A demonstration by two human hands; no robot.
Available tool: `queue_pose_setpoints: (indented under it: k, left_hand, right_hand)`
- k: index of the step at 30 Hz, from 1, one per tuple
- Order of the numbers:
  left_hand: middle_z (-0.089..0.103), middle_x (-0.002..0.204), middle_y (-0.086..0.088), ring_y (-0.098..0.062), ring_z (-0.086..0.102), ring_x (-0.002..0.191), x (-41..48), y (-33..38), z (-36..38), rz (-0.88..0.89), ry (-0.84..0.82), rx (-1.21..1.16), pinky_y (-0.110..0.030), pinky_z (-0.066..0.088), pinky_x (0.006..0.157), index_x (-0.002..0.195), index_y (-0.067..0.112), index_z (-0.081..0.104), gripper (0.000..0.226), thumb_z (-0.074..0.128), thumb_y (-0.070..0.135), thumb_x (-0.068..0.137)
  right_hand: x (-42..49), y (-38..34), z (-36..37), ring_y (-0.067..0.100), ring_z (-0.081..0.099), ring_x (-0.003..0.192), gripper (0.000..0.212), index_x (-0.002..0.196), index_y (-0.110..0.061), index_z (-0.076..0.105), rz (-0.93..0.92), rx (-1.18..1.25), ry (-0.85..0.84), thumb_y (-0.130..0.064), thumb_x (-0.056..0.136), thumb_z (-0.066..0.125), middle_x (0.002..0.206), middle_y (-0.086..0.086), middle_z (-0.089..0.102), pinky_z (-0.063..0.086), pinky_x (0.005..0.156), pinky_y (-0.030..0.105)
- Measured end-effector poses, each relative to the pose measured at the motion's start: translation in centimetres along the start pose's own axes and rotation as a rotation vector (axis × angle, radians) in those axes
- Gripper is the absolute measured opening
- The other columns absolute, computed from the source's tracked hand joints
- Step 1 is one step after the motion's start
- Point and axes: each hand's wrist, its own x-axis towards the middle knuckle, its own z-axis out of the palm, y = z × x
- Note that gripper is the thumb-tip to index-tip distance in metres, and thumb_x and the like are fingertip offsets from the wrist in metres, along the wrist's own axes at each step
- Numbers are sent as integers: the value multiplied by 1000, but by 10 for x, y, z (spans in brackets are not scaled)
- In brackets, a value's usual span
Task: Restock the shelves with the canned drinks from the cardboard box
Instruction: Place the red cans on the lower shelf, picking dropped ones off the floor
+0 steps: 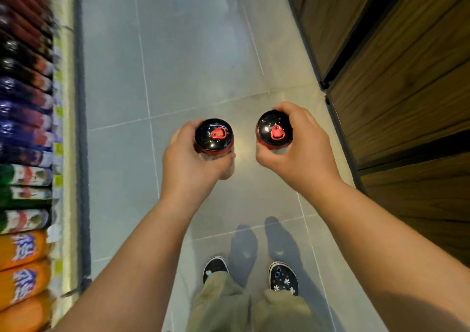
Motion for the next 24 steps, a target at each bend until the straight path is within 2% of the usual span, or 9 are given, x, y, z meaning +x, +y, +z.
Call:
queue_pose_setpoints:
  k: [4,7,10,13,16,18,20,22,24]
  left_hand:
    - [64,107,3,-13,63,94,-25,46,-101,-23,87,13,-29,51,86,105,37,55,59,80,29,52]
    - [65,103,3,-10,64,89,-55,81,-166,-37,154,11,-20,50,80,98,40,54,56,80,32,49]
    - [65,88,12,9,61,71,-98,122,-235,-32,210,-17,-3,44,65,88,40,54,52,88,24,52]
    - [67,91,17,7,62,77,-148,156,-294,-32,322,-47,-12,49,69,98,35,62,50,87,30,55]
    - [63,91,23,16,56,69,-204,181,-342,-60,457,-58,1,40,57,105,35,60,54,87,31,58]
    - [59,93,28,19,54,75,-243,196,-368,-87,561,-63,3,39,60,106,38,57,54,85,33,60]
    - [58,97,28,11,57,87,-282,208,-389,-135,653,-77,-4,41,64,108,41,55,56,84,36,60]
    - [62,100,23,6,59,90,-321,218,-407,-185,740,-76,-8,41,68,109,39,58,58,84,38,58]
    - [63,94,25,11,60,81,-357,226,-423,-223,808,-57,-7,42,63,106,39,60,53,84,38,58]
  right_hand:
    - [-11,-94,-31,11,54,96,58,120,-23,50,-128,-4,-66,-25,68,75,109,-4,55,44,81,21]
    - [-28,-158,-51,3,48,92,61,124,-24,50,-204,16,-103,-26,68,75,105,-9,52,35,77,4]
    - [-52,-231,-77,-5,43,89,59,123,-25,52,-329,62,-137,-26,68,74,103,-12,50,30,75,-6]
    - [-77,-303,-98,-5,46,90,59,122,-25,53,-472,127,-174,-28,67,73,103,-12,51,34,79,0]
    - [-105,-364,-117,-2,54,86,54,118,-27,57,-591,164,-230,-28,66,73,95,-15,57,44,84,13]
    - [-125,-399,-127,-15,55,76,51,115,-30,58,-643,203,-310,-24,68,75,85,-27,56,41,77,1]
    - [-147,-429,-135,-25,51,73,45,107,-35,58,-719,221,-411,-22,68,76,81,-35,51,37,69,-6]
    - [-171,-457,-141,-24,51,71,39,98,-39,57,-813,223,-498,-20,69,75,77,-35,52,36,65,-6]
    - [-198,-480,-143,-17,53,76,43,107,-36,58,-886,221,-592,-23,70,75,85,-30,55,35,68,-7]
